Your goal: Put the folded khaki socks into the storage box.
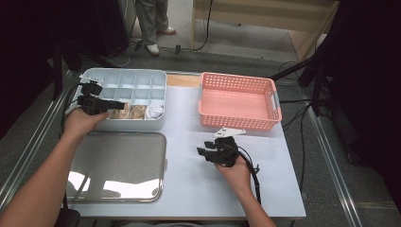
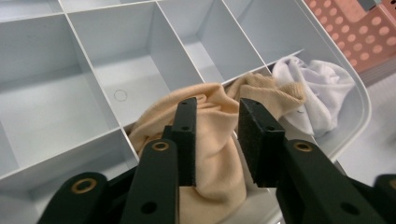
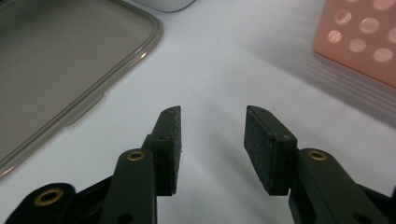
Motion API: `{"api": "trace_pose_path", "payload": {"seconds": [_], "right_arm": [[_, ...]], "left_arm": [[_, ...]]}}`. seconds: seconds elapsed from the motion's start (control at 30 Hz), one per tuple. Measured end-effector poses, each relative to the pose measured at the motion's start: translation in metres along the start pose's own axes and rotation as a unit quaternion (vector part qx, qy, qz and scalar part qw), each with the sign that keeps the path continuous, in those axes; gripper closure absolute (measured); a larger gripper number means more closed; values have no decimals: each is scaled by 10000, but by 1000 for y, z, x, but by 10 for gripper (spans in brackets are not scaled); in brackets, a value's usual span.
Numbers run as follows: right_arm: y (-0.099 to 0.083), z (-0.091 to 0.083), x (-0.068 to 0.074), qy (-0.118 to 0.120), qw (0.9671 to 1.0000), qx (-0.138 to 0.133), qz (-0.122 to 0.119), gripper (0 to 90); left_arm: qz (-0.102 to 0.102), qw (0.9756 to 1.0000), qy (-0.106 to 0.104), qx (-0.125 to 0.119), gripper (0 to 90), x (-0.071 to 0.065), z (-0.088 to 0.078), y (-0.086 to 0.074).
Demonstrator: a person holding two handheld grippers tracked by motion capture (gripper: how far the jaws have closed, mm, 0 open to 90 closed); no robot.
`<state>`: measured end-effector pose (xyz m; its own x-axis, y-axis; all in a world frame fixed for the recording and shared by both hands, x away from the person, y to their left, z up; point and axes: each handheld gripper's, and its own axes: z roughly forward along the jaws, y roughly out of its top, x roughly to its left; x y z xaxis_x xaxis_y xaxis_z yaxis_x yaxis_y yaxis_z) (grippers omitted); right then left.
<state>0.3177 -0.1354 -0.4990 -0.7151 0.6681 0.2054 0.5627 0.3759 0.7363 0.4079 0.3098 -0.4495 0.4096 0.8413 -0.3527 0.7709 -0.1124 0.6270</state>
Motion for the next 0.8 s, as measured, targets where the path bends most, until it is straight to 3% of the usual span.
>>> {"api": "trace_pose_path", "payload": {"seconds": [0.17, 0.27, 0.6, 0.8], "right_arm": [[3, 1, 1, 20, 10000, -55, -55, 576], [4, 2, 2, 39, 10000, -68, -56, 576], [9, 8, 6, 89, 9999, -74, -37, 576], [12, 11, 8, 107, 9999, -68, -92, 576]], "left_arm": [[101, 9999, 51, -19, 601, -9, -10, 0], [224, 9997, 44, -130, 598, -15, -19, -1], [470, 9989, -35, -52, 557, -33, -38, -14], [379, 9992, -78, -124, 530, -37, -40, -25]]}}
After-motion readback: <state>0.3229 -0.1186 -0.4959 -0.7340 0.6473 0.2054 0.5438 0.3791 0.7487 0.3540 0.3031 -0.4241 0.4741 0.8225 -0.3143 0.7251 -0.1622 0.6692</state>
